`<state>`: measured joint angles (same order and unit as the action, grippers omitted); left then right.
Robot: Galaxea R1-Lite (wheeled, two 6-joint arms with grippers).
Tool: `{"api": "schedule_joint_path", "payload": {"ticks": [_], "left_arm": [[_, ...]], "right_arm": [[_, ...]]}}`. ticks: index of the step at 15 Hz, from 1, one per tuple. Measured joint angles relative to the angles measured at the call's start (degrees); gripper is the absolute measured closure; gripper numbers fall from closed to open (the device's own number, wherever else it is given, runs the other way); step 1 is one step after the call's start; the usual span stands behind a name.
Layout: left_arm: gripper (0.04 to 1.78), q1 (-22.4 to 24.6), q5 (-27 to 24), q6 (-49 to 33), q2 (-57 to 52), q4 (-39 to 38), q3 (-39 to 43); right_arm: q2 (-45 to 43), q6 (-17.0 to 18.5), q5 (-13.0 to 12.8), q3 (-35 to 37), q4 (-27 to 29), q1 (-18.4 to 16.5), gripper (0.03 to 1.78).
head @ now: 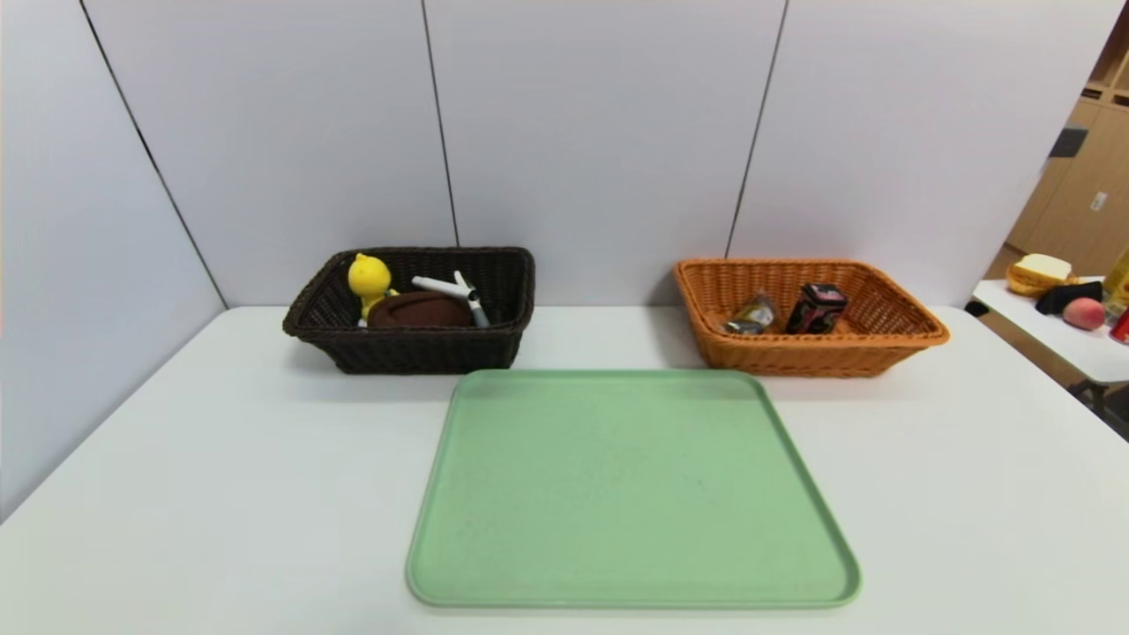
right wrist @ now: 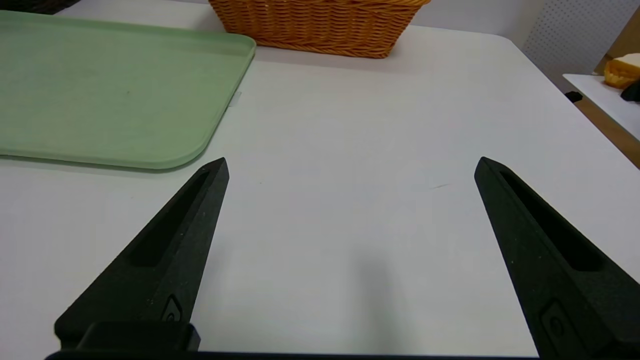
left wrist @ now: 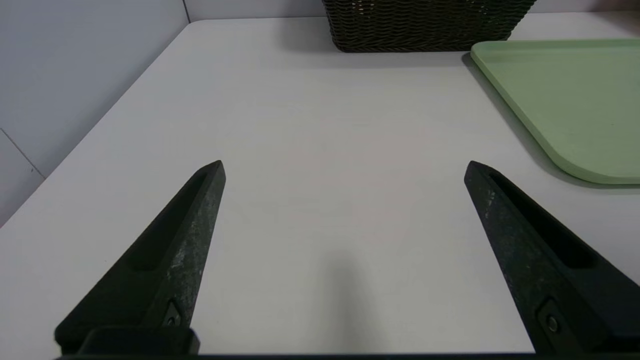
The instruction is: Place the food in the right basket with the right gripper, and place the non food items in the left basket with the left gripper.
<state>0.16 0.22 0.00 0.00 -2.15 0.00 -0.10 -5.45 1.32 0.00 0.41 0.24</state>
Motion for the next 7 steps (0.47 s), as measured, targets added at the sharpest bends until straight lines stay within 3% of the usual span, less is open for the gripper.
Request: {"api": "schedule_joint_path", "payload": {"ticks": [7], "left_arm": [[0.13, 0.0, 0.0, -0.05, 0.0, -0.02, 0.0]], "right_arm": [[0.0, 2.07, -0.13, 0.0, -0.12, 0.0, 0.11]]}}
